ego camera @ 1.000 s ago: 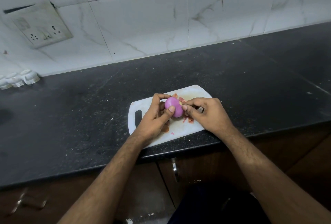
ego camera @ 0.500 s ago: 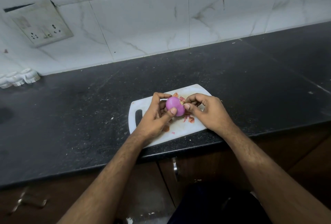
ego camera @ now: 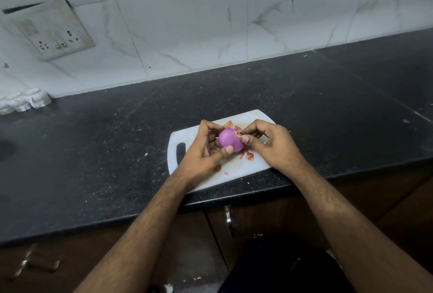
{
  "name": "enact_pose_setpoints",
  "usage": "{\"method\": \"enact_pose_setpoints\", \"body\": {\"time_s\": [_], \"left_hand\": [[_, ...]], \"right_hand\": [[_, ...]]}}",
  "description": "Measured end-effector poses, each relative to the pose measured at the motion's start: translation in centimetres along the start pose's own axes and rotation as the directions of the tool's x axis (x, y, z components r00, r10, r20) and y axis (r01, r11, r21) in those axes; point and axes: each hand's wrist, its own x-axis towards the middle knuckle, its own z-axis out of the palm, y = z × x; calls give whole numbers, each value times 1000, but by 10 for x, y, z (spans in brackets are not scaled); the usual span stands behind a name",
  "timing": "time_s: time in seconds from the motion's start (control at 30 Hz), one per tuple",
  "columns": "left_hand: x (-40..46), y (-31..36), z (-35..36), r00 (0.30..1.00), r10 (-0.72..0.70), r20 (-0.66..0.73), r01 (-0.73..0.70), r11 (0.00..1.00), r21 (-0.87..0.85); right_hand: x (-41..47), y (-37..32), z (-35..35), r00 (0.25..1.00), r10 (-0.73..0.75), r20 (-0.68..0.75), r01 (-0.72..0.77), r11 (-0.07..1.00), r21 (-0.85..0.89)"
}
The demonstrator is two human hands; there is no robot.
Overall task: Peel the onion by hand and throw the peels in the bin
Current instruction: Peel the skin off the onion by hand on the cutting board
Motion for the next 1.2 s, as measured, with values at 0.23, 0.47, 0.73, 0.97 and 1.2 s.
{"method": "enact_pose_setpoints", "body": {"time_s": [0.23, 0.47, 0.73, 0.97, 1.2], "left_hand": [[1, -2, 1, 1000, 9, 4, -9, 999, 48], [0, -4, 1, 1000, 26, 4, -26, 999, 38], [-2, -1, 4, 996, 84, -3, -80, 968, 238], [-5, 5, 2, 992, -27, -120, 47, 985, 168], [-4, 2, 1, 981, -122, -154, 130, 991, 44]], "right_hand": [[2, 6, 1, 1000, 27, -1, -27, 998, -57], [2, 12, 4, 998, 17, 59, -2, 972, -236], [-1, 8, 4, 989, -14, 150, 65, 937, -342], [0, 7, 0, 999, -40, 33, 44, 993, -111], [5, 12, 9, 998, -56, 34, 64, 935, -349]]}}
